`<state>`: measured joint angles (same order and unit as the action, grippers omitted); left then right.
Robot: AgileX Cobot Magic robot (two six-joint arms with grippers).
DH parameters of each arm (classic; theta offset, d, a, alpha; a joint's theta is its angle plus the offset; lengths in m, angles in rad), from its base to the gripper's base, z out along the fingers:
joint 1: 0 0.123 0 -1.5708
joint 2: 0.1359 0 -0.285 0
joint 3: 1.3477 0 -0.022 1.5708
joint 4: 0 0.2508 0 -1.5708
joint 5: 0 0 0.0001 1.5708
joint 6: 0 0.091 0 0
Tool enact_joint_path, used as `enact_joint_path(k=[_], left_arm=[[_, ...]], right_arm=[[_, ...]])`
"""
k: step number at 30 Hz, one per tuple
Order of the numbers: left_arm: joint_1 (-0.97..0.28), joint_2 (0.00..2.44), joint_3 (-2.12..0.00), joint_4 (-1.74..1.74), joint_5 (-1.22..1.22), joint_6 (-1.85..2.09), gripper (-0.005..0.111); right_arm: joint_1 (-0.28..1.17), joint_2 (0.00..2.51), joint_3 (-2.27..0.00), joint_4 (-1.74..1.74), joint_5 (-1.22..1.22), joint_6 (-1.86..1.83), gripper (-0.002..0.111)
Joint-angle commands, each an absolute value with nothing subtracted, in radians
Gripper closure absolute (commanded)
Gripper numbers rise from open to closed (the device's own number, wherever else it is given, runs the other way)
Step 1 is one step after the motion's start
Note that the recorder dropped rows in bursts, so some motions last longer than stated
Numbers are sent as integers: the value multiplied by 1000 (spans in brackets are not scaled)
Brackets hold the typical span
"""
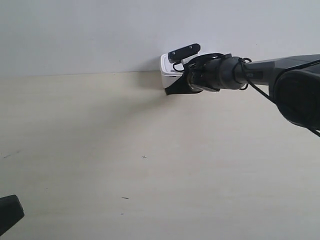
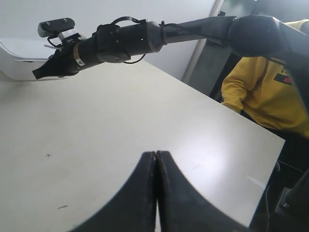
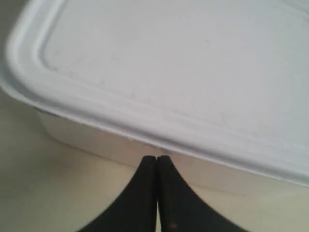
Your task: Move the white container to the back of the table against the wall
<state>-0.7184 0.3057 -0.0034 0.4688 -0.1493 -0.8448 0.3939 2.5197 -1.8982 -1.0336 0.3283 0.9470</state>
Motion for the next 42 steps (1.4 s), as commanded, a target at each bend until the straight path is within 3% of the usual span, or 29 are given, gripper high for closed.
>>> enact_joint_path(k=[1,10,16,26,42], left_arm=[[-716,301,0,468,-148,-841,107],[-716,301,0,467,-154,-840,107],[-716,282,0,467,-220,-844,107],[-716,55,0,491,-182,-950,107],[-718,0,0,759,-367,-1209,107]], right_arm=[[407,2429,-1817,-1029,263,983,108],[407,2184,-1514,-1055,119,1106,108],[407,1887,-1234,-1045,0,1155,108],[407,1325,-852,-931,-130,1148,108],[407,737,-453,-817,-239,1152,108]])
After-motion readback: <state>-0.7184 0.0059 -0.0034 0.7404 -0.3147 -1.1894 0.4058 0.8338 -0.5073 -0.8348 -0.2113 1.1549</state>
